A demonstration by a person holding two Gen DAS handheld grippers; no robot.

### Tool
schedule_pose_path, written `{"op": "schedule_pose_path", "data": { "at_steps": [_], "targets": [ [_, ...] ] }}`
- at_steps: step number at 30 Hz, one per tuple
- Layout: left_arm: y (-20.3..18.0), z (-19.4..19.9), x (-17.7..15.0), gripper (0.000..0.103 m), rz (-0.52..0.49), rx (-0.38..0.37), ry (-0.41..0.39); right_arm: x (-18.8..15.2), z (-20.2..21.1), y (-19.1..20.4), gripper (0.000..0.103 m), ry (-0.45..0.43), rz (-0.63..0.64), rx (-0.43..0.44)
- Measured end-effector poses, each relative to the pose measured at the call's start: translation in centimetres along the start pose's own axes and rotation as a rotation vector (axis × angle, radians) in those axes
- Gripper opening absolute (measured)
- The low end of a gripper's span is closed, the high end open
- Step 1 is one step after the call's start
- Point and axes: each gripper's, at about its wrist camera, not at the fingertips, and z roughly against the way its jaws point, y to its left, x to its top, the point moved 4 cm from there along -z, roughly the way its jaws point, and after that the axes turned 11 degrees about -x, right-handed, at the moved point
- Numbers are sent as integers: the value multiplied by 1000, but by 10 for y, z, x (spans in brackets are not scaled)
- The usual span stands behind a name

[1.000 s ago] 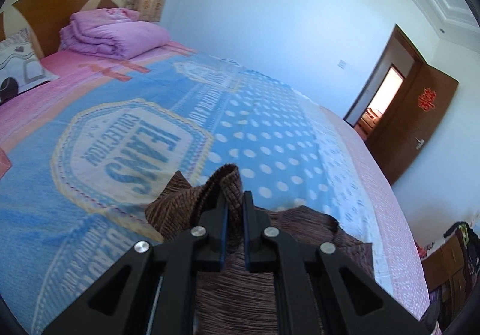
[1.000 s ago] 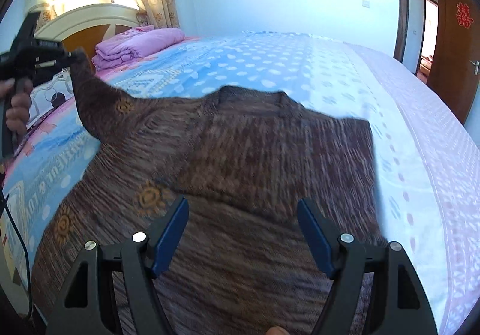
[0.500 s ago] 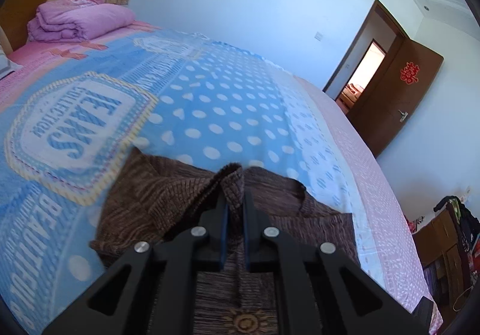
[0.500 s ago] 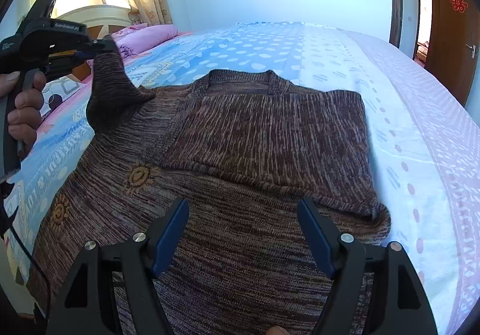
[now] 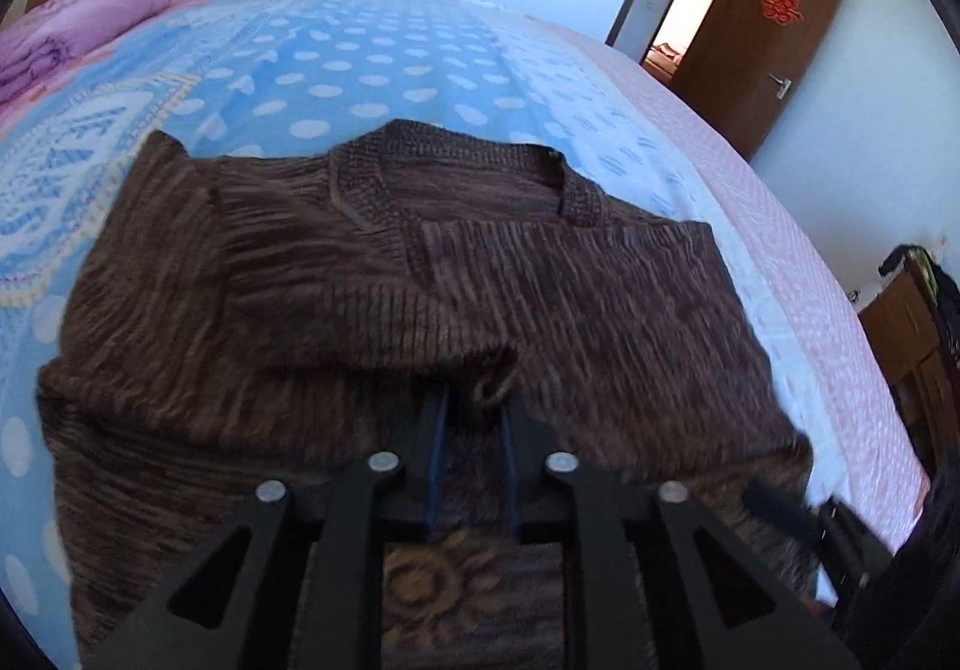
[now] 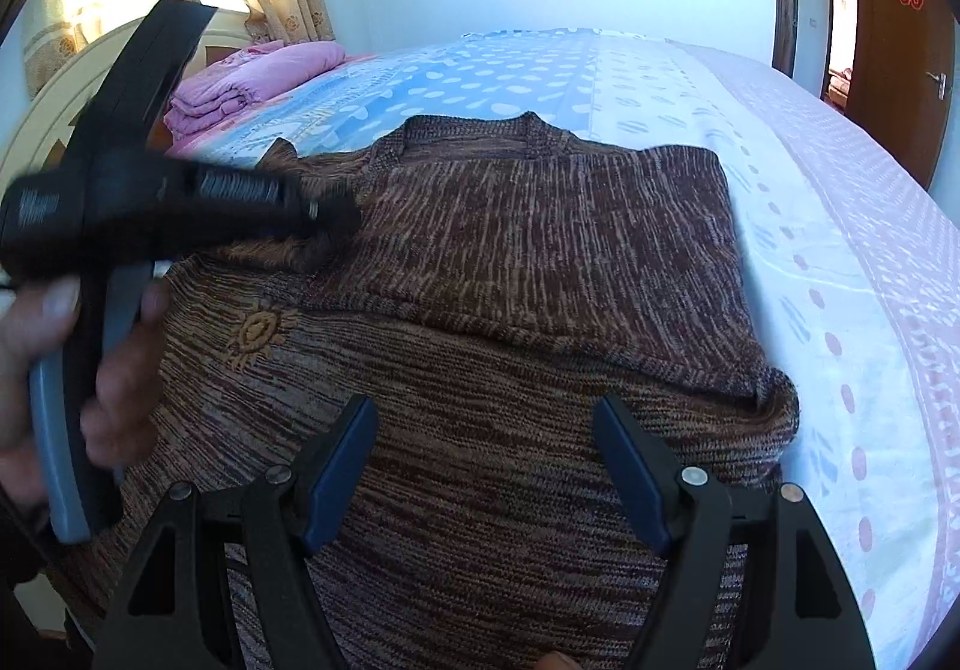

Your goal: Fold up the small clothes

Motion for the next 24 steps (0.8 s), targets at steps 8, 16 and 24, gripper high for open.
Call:
{"op": "schedule_pose_path", "data": {
  "at_steps": [8, 16, 24],
  "targets": [
    [77, 77, -8, 68, -50, 279, -136, 2, 7, -1, 75, -25, 0, -38],
    [150, 73, -11, 89, 32, 512, -45, 58, 18, 64, 75, -61, 170, -35],
    [163, 71, -18, 95, 96, 472, -78, 95, -49, 155, 75, -3, 388, -99]
  ]
}}
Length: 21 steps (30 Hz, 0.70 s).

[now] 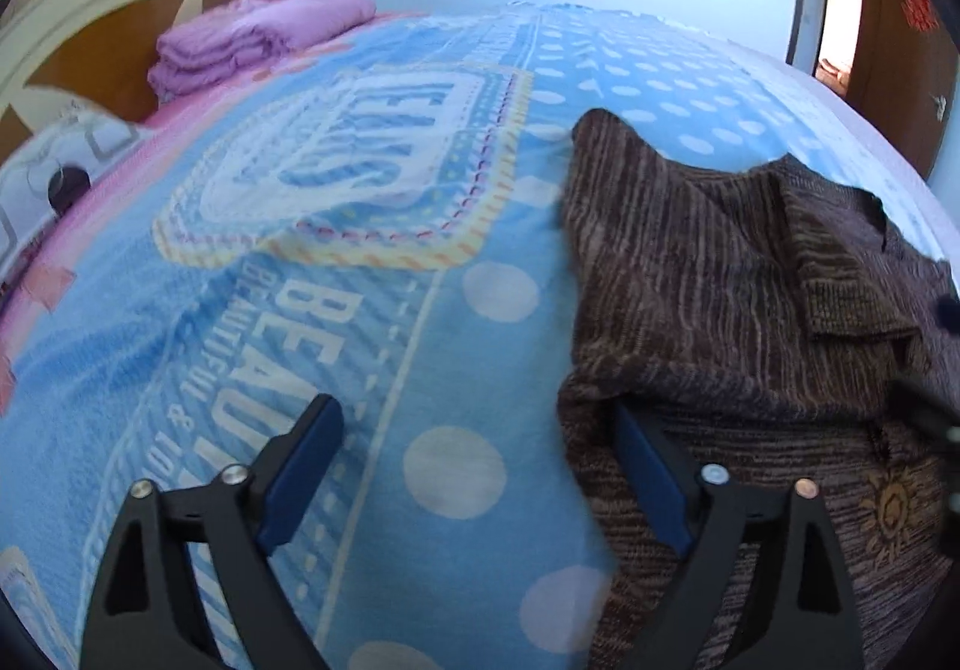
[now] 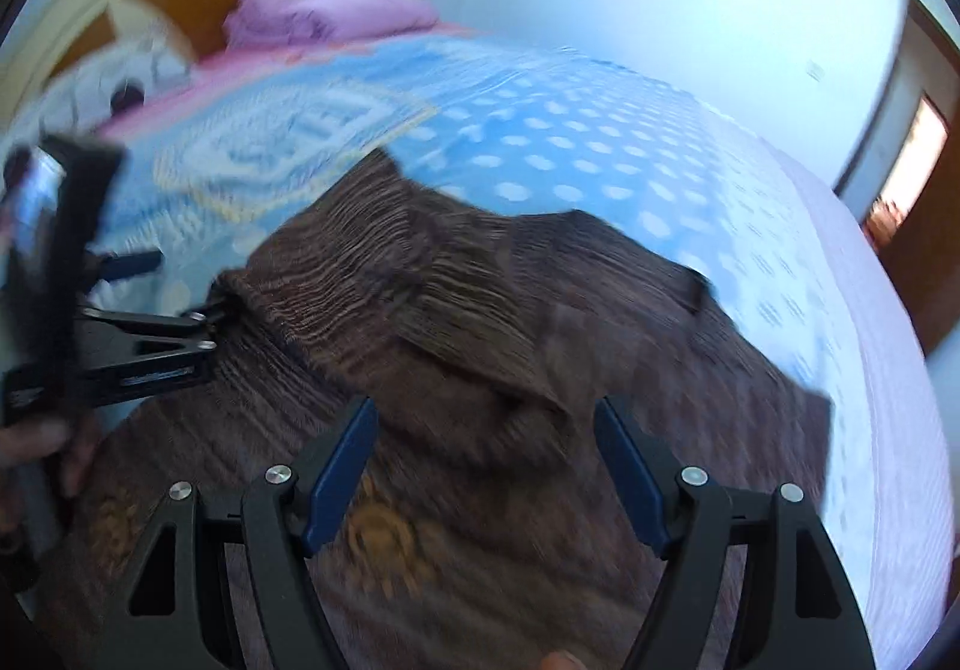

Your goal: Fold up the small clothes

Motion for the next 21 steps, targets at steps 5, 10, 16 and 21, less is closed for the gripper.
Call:
{"op": "schedule_pose_path", "data": {
  "at_steps": [5, 10, 16, 21],
  "targets": [
    [2, 0, -3, 99, 10, -26, 1, 11, -42, 5, 50, 51, 6, -94],
    [3, 0, -3, 101, 18, -41, 2, 1, -50, -97, 49, 108, -290, -316],
    [2, 0, -3, 101, 16, -35, -3, -30, -27, -134, 49, 100, -423, -109],
    [2, 1, -4, 102, 15, -20, -5, -40, -11, -90, 49, 108, -444, 211]
  ]
}}
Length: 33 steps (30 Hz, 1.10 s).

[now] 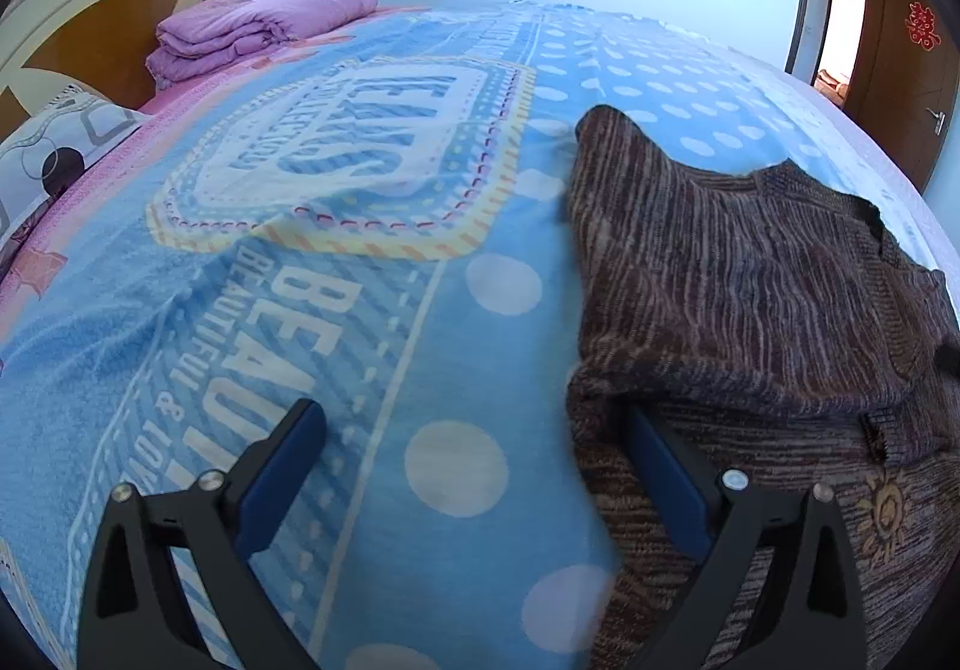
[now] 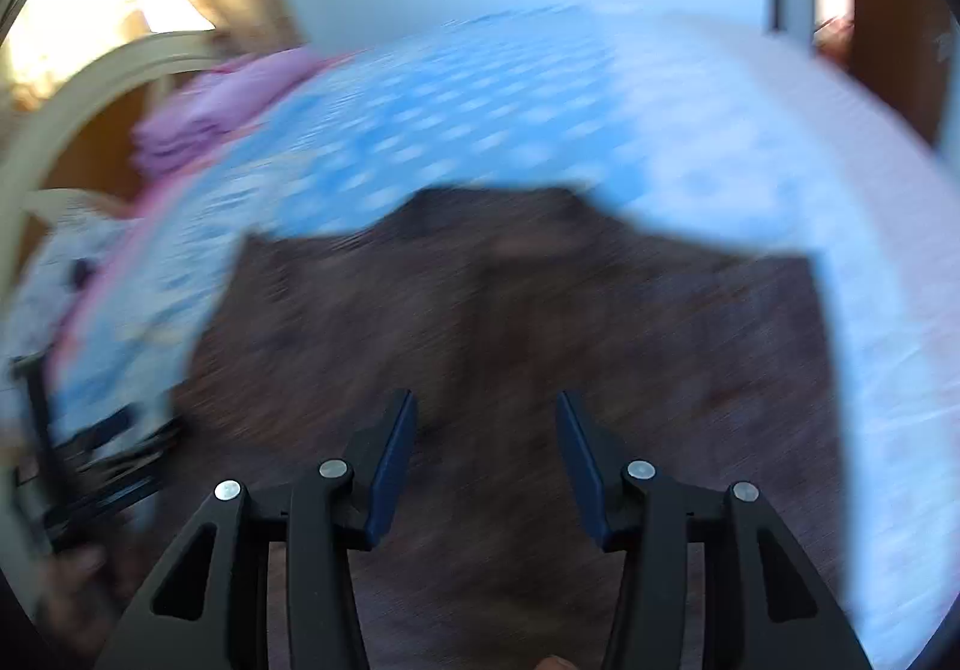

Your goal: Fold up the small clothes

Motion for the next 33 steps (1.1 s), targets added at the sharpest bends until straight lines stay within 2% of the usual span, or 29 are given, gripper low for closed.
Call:
{"op": "schedule_pose_path", "data": {
  "at_steps": [3, 5, 6, 7, 8, 9, 12, 16, 19, 23, 26, 28, 31, 33],
  "targets": [
    [0, 0, 0, 103, -1, 2, 2, -10, -9, 20, 49, 11, 56, -5],
    [0, 0, 0, 103, 2, -1, 1, -10, -15, 22, 46, -9, 75, -55],
    [0, 0, 0, 103, 2, 0, 1, -10, -16, 23, 37, -14, 77, -63],
    [1, 0, 0, 103, 3, 0, 1, -10, -18, 22, 20, -20, 76, -61],
    [0, -1, 0, 103, 4, 0, 0, -9, -18, 20, 10, -25, 79, -64],
    [1, 0, 0, 103, 4, 0, 0, -11, -15, 21, 5, -30, 85, -67],
    [2, 0, -1, 103, 10, -2, -2, -12, -4, 21, 3, -52, 109, -52],
    [9, 3, -1, 103, 40, 35, -18, -14, 10, 19, 2, -84, 126, -54],
    [13, 3, -2, 103, 66, 32, -16, -15, 17, 14, 2, -91, 121, -75],
    [12, 2, -3, 103, 52, 46, -4, -25, 26, 6, 2, -103, 123, -93],
    [13, 4, -5, 103, 56, 39, -2, -37, 22, 1, 1, -73, 132, -103],
    [15, 9, -7, 103, 67, 34, -13, -45, 16, -5, 0, -61, 143, -154],
    [19, 19, -12, 103, 83, 13, -17, -46, 15, -17, 0, -60, 106, -123],
    [25, 38, -13, 103, 102, 29, -92, -37, 23, -24, 0, -88, 68, -95]
  ]
}}
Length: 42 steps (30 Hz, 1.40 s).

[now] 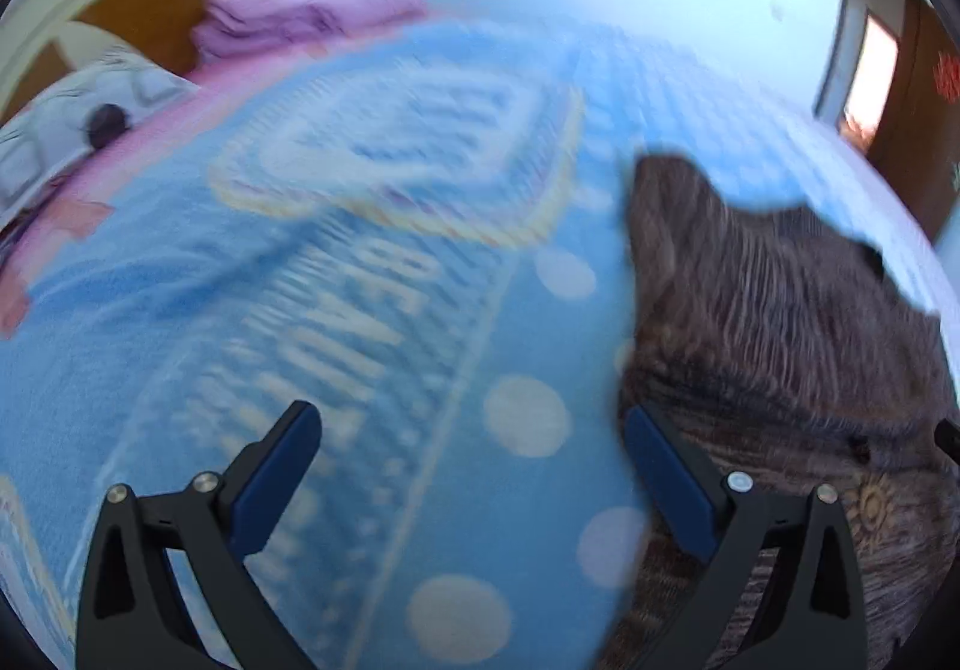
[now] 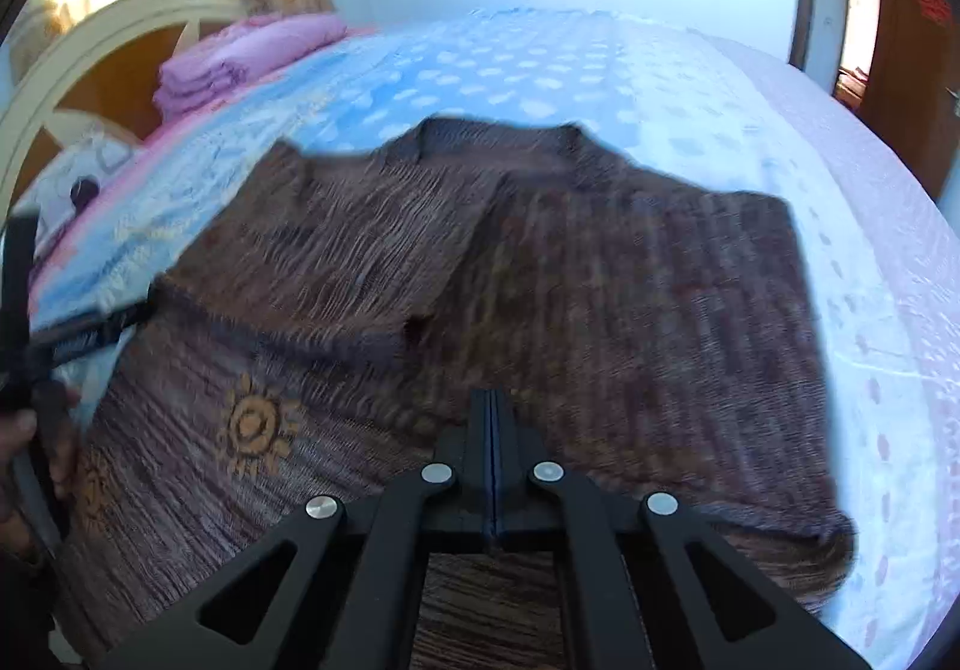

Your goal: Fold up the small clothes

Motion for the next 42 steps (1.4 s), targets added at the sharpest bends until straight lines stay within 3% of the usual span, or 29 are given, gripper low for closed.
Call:
{"op": "schedule_pose_path", "data": {
  "at_steps": [2, 3, 4, 8, 11, 14, 15, 16, 21, 27, 29, 31, 36, 37, 39, 41, 42],
  "targets": [
    [-1, 10, 7, 103, -38, 31, -33, 13, 1, -3, 11, -4, -18, 30],
    [-3, 11, 12, 103, -47, 34, -41, 21, 0, -3, 41, -4, -20, 32],
    [-5, 10, 17, 103, -54, 26, -43, 27, -2, -2, 59, -11, -26, 44],
    [-20, -12, 37, 103, -86, 9, -20, 62, -25, 7, 59, -9, -45, 46],
    [-30, -29, 34, 103, -116, 19, 21, 78, -54, 14, 55, 15, -66, 33],
    [-35, -40, 23, 103, -141, 25, 50, 83, -80, 24, 32, 43, -54, 33],
    [-35, -41, 21, 103, -144, 15, 58, 82, -85, 28, 13, 44, -31, 16],
    [-35, -38, 21, 103, -140, 8, 54, 82, -85, 29, 7, 29, -16, 1],
    [-37, -39, 19, 103, -149, 12, 56, 81, -71, 25, 4, -48, 26, -110],
    [-40, -43, 18, 103, -173, 26, 67, 77, -73, 14, 5, -43, 7, -137],
    [-41, -43, 17, 103, -178, 32, 65, 76, -65, 14, 17, -39, -8, -130],
    [-41, -43, 17, 103, -181, 36, 63, 73, -47, 19, 48, -57, -9, -104],
    [-41, -43, 17, 103, -182, 36, 63, 51, -8, 53, 47, -79, 83, 50],
    [-41, -43, 16, 103, -180, 34, 65, 44, -9, 60, 37, -55, 110, 67],
    [-40, -42, 15, 103, -176, 30, 73, 25, -16, 68, 22, 11, 159, 69],
    [-37, -40, 13, 103, -161, 27, 77, 6, -23, 66, 22, 54, 186, 41],
    [-35, -39, 11, 103, -157, 25, 78, 3, -20, 66, 22, 32, 198, 40]
  ]
}}
